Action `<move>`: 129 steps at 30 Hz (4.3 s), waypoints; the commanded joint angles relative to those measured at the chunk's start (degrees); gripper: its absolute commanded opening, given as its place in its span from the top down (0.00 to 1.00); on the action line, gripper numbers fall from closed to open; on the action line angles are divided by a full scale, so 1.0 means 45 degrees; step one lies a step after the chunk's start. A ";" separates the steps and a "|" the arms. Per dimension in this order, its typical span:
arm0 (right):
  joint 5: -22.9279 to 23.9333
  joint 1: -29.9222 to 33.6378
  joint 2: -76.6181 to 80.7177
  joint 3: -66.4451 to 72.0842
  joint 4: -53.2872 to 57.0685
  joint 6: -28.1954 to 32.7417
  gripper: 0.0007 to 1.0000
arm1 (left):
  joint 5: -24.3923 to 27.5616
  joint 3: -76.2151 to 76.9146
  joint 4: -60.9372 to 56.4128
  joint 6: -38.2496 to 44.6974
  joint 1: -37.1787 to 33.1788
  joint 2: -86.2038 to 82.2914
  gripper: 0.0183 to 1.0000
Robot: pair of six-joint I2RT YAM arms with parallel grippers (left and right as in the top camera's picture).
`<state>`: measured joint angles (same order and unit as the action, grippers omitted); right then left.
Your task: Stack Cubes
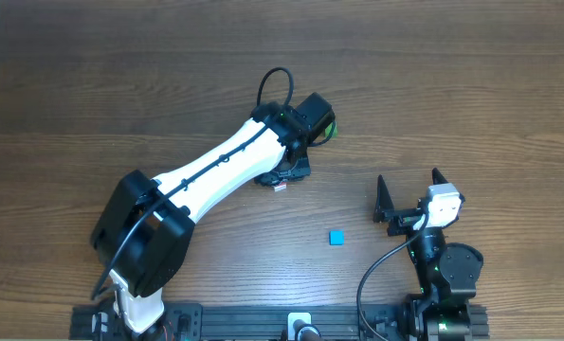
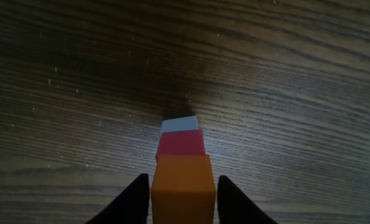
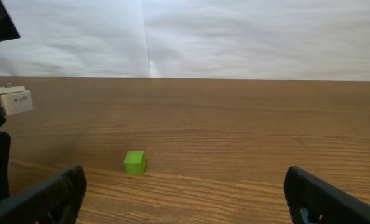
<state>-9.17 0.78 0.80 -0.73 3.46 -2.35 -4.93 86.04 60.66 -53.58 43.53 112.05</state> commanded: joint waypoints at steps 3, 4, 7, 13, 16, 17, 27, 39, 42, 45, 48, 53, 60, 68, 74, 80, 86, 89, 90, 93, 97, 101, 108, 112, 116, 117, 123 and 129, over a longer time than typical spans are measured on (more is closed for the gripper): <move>-0.0146 0.0073 -0.0092 0.0097 0.0000 0.0063 0.01 | -0.0209 0.0214 0.0005 0.0087 -0.0029 0.0155 0.62; -0.0146 0.0073 -0.0092 0.0097 0.0000 0.0063 0.01 | -0.0209 0.0214 0.0005 0.0087 -0.0029 0.0155 0.59; -0.0146 0.0073 -0.0092 0.0097 0.0000 0.0063 0.01 | -0.0418 0.0214 -0.0005 0.0087 0.0000 -0.0034 0.27; -0.0146 0.0073 -0.0092 0.0097 0.0000 0.0063 0.01 | -0.1817 0.0219 -0.0393 0.0097 0.0019 -0.1938 0.00; -0.0146 0.0073 -0.0092 0.0097 0.0000 0.0058 0.01 | -0.2637 0.0214 -0.0597 0.0160 -0.0083 -0.3206 0.00; -0.0146 0.0073 -0.0092 0.0097 0.0000 0.0063 0.01 | -0.2968 0.0214 -0.0748 0.0257 -0.0160 -0.3827 0.00; -0.0146 0.0073 -0.0092 0.0097 0.0000 0.0063 0.01 | -0.2093 -0.2982 -0.6567 0.4274 -0.2812 -0.9088 0.00; -0.0146 0.0073 -0.0092 0.0097 0.0000 0.0058 0.01 | 0.0593 -1.1089 -1.1623 0.6785 -0.7563 -1.5601 0.01; -0.0146 0.0073 -0.0092 0.0097 0.0000 0.0058 0.01 | 0.1112 -1.2716 -1.1929 0.7193 -0.8524 -1.7374 0.00; -0.0141 0.0073 -0.0092 0.0097 0.0000 0.0063 0.01 | 0.1545 -1.4042 -1.2080 0.7689 -0.9092 -1.9001 0.00; -0.0146 0.0073 -0.0092 0.0097 0.0000 0.0058 0.01 | 0.1919 -1.5203 -1.2118 0.8461 -0.9330 -2.0463 0.00; -0.0146 0.0073 -0.0092 0.0097 0.0000 0.0063 0.01 | 0.2098 -1.6810 -1.2186 0.9262 -0.9379 -2.2362 0.00; -0.0141 0.0073 -0.0092 0.0097 0.0000 0.0063 0.01 | 0.2657 -1.8302 -1.2794 1.0219 -0.9389 -2.3897 0.00; -0.0146 0.0073 -0.0092 0.0097 0.0000 0.0063 0.01 | 0.2657 -1.9045 -1.3163 1.0205 -0.9583 -2.4679 0.00; -0.0141 0.0073 -0.0092 0.0097 0.0000 0.0063 0.01 | 0.2652 -1.9045 -1.2633 1.0195 -0.9831 -2.4863 0.00; -0.0146 0.0073 -0.0092 0.0097 0.0000 0.0058 0.01 | 0.2652 -1.9045 -1.2633 1.0195 -1.0001 -2.4863 0.00; -0.0146 0.0073 -0.0092 0.0097 0.0000 0.0063 0.01 | 0.2652 -1.9045 -1.2633 1.0195 -0.9972 -2.4863 0.00; -0.0146 0.0073 -0.0092 0.0097 0.0000 0.0058 0.01 | 0.2652 -1.9045 -1.2628 1.0195 -0.9972 -2.4863 0.00; -0.0146 0.0073 -0.0092 0.0097 0.0000 0.0063 0.01 | 0.2652 -1.9045 -1.2628 1.0195 -0.9972 -2.4863 0.00; -0.0146 0.0073 -0.0092 0.0097 0.0000 0.0058 0.01 | 0.2652 -1.9045 -1.2628 1.0195 -0.9972 -2.4863 0.00; -0.0146 0.0073 -0.0092 0.0097 0.0000 0.0063 0.01 | 0.2652 -1.9045 -1.2628 1.0195 -0.9976 -2.4863 0.00; -0.0146 0.0073 -0.0092 0.0097 0.0000 0.0058 0.01 | 0.2652 -1.9045 -1.2628 1.0195 -0.9976 -2.4863 0.00; -0.0146 0.0068 -0.0092 0.0097 -0.0005 0.0058 0.01 | 0.2652 -1.9045 -1.2633 1.0195 -0.9976 -2.4863 0.00; -0.0384 0.0063 -0.0092 0.0097 -0.0355 -0.0287 0.01 | 0.2652 -1.9045 -1.2633 1.0195 -0.9976 -2.4863 0.00; -0.1292 0.0068 -0.0092 0.0087 -0.1379 -0.1083 0.01 | 0.2652 -1.9045 -1.2628 1.0195 -0.9976 -2.4863 0.00; -0.1292 0.0068 -0.0092 0.0024 -0.1651 -0.1141 0.01 | 0.2652 -1.9045 -1.2633 1.0195 -0.9976 -2.4863 0.00; -0.1428 0.0015 0.0209 -0.2176 -0.0073 -0.1739 0.01 | 0.2652 -1.9045 -1.2633 1.0195 -0.9976 -2.4863 0.00; -0.1428 -0.0340 0.2866 -0.6606 0.2720 -0.0495 0.01 | 0.2652 -1.9045 -1.2628 1.0195 -0.9976 -2.4863 0.00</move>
<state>-14.59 0.30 7.51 -21.21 12.82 -7.46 6.26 0.69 3.81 -8.73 -1.10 0.80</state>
